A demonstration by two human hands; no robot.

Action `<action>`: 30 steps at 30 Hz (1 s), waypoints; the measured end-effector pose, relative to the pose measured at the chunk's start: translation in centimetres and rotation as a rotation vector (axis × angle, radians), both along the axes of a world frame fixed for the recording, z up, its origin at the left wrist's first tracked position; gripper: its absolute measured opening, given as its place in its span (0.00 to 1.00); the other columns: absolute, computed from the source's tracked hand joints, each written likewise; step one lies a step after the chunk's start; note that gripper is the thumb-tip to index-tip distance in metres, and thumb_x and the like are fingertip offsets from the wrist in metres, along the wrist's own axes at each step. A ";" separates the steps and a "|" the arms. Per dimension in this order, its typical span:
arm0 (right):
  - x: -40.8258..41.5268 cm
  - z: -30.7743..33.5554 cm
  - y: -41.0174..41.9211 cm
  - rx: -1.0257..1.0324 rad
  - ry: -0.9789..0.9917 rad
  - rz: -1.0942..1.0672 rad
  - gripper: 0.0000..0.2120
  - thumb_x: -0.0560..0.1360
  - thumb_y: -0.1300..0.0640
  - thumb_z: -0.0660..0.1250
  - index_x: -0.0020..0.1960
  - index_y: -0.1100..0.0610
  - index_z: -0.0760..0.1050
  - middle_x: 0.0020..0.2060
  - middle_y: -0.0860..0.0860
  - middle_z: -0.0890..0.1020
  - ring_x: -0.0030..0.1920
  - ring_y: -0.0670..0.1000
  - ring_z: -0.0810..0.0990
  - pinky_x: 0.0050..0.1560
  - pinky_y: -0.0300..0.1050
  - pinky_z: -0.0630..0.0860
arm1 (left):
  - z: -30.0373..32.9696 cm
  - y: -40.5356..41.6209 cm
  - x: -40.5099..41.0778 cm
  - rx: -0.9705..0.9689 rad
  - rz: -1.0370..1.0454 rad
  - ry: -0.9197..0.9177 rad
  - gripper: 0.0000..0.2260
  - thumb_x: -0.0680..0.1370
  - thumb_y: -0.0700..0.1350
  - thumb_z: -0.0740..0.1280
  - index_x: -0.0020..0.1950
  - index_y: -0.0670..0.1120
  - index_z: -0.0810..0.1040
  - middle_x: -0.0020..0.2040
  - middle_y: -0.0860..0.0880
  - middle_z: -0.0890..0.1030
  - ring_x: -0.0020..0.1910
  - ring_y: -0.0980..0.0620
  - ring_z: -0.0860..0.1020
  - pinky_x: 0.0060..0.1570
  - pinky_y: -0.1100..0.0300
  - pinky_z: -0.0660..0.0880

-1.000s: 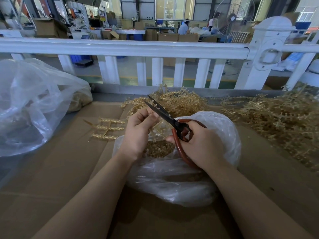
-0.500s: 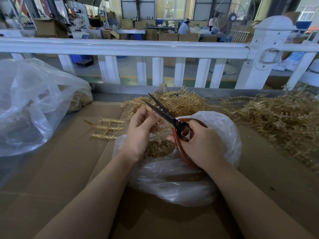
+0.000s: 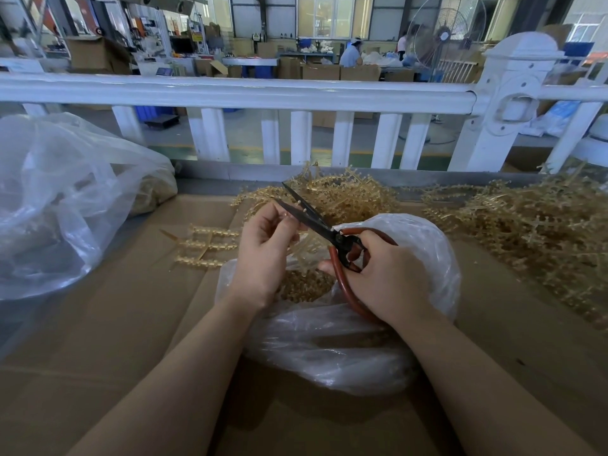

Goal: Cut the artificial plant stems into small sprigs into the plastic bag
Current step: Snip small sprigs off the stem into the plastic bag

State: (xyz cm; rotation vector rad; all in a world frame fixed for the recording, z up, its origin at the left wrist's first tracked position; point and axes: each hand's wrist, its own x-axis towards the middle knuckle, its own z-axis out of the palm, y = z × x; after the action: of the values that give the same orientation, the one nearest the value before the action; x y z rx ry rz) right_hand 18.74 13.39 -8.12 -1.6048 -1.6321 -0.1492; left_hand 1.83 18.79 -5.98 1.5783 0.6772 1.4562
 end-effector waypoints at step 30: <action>-0.2 0.1 -0.1 -0.021 0.018 0.033 0.37 0.65 0.18 0.54 0.53 0.46 0.77 0.39 0.38 0.78 0.40 0.39 0.76 0.41 0.34 0.75 | -0.6 0.4 0.3 -0.005 -0.093 0.057 0.08 0.78 0.38 0.61 0.49 0.45 0.79 0.41 0.51 0.77 0.40 0.57 0.75 0.42 0.65 0.73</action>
State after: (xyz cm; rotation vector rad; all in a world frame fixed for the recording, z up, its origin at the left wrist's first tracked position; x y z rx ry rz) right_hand 18.58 13.29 -7.97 -1.5896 -1.6506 -0.1008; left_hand 2.12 19.19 -6.62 1.6309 0.6318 1.3448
